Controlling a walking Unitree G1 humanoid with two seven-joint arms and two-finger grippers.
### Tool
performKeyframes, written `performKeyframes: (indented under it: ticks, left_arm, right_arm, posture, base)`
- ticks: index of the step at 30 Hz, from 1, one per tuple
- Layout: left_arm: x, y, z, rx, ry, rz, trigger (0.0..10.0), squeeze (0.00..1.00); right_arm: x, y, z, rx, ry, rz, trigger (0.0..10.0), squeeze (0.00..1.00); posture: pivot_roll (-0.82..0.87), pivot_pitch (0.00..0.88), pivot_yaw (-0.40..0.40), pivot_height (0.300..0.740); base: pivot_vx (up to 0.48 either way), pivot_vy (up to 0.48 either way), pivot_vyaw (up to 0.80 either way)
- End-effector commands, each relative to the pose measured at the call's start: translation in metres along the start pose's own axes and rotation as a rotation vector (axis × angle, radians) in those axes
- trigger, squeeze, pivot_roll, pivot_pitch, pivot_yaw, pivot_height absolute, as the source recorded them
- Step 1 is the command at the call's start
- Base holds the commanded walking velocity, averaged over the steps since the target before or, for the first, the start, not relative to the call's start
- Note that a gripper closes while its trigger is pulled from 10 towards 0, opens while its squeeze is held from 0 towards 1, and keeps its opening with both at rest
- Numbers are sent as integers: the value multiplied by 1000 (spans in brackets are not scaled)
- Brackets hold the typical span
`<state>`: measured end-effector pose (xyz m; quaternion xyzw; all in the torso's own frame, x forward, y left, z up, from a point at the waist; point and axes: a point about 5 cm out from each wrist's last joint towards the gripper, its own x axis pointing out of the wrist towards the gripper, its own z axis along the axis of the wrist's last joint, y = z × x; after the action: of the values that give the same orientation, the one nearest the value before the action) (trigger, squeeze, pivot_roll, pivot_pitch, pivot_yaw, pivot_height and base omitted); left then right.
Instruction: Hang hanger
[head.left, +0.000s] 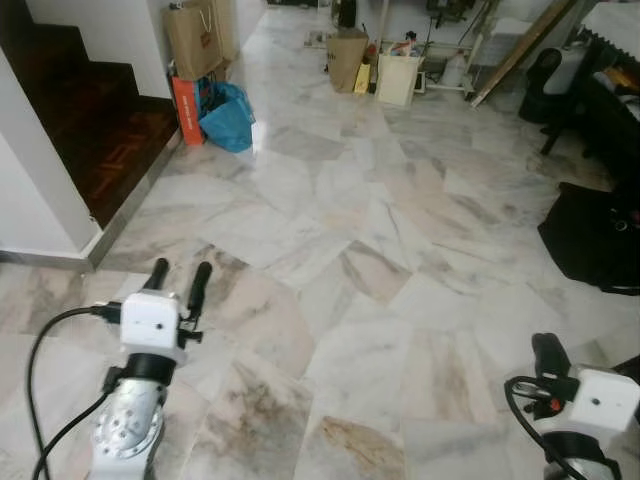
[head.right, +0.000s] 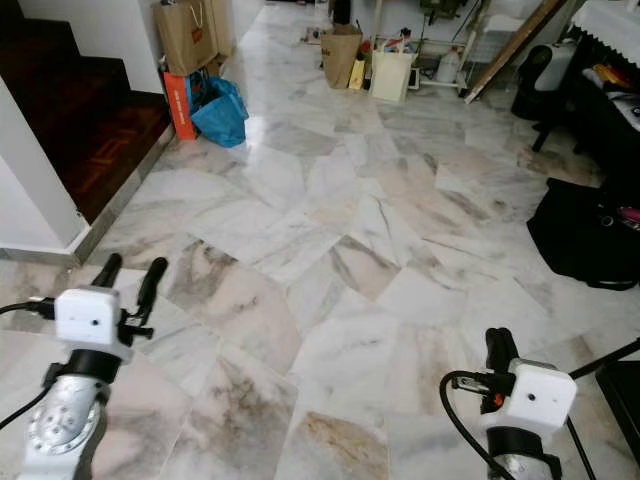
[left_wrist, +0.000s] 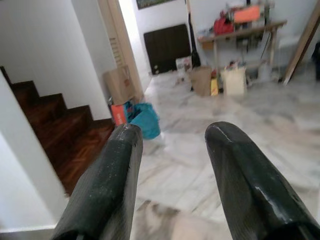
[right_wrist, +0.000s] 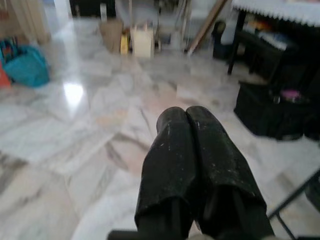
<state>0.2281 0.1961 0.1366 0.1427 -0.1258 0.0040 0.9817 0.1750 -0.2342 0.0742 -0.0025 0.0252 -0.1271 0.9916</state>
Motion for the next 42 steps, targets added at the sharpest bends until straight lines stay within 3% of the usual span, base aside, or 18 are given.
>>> performKeyframes:
  ticks: [1, 3, 5, 6, 8, 11, 12, 14, 15, 16, 21, 28, 38, 42]
  left_arm:
    - [1, 3, -9, 24, 52, -4, 10000, 0]
    - [9, 9, -35, -70, 169, 55, 10000, 0]
    - [10, 10, -40, -100, 206, 72, 10000, 0]
    - [11, 9, -74, -144, 351, 60, 10000, 0]
    - [8, 6, -99, -165, 472, 47, 10000, 0]
    - [-10, -6, -133, -182, 661, 3, 10000, 0]
    - [-25, -14, -150, -176, 761, -23, 10000, 0]
    - [-31, -17, -156, -166, 803, -35, 10000, 0]
    - [-53, -26, -172, -157, 941, -54, 10000, 0]
    - [-61, -30, -176, -170, 982, -55, 10000, 0]
    - [-81, -49, -184, -189, 1078, -106, 10000, 0]
    - [-104, -72, -188, -181, 1142, -185, 10000, 0]
    - [-112, -78, -191, -95, 1215, -185, 10000, 0]
    - [-115, -90, -189, -72, 1212, -221, 10000, 0]
  right_arm:
    - [2, -4, -10, -7, 49, -15, 10000, 0]
    - [11, -13, -36, 19, 144, -69, 10000, 0]
    - [12, -14, -41, 16, 175, -79, 10000, 0]
    - [16, -13, -68, 8, 284, -78, 10000, 0]
    - [18, -11, -87, 19, 371, -68, 10000, 0]
    - [15, -8, -114, 5, 522, -53, 10000, 0]
    - [11, -7, -127, 4, 603, -46, 10000, 0]
    - [9, -6, -132, -5, 634, -39, 10000, 0]
    - [0, -5, -144, -36, 720, -26, 10000, 0]
    - [-3, -4, -147, -42, 749, -24, 10000, 0]
    - [-13, -7, -156, -46, 826, -41, 10000, 0]
    - [-10, -3, -158, 12, 831, -40, 10000, 0]
    - [-10, 1, -159, 27, 838, -53, 10000, 0]
    - [-8, -2, -158, 33, 828, -47, 10000, 0]
  posture:
    - [-80, 0, -54, 740]
    - [-83, 0, -51, 740]
    - [-87, 0, -49, 740]
    - [-92, 0, -45, 740]
    - [-91, 0, -43, 740]
    - [-77, 0, -37, 740]
    - [-69, 0, -39, 740]
    - [-68, 0, -38, 740]
    - [-71, 0, -34, 740]
    - [-71, 0, -32, 740]
    - [-66, 0, -28, 740]
    - [-74, 0, -13, 740]
    - [-87, 0, 14, 740]
    - [-86, 0, 17, 740]
  base:
    - [0, 0, 0]
    - [0, 0, 0]
    - [0, 0, 0]
    - [0, 0, 0]
    - [0, 0, 0]
    - [0, 0, 0]
    - [0, 0, 0]
    - [0, 0, 0]
    - [0, 0, 0]
    - [0, 0, 0]
    - [0, 0, 0]
    - [0, 0, 0]
    - [0, 0, 0]
    - [0, 0, 0]
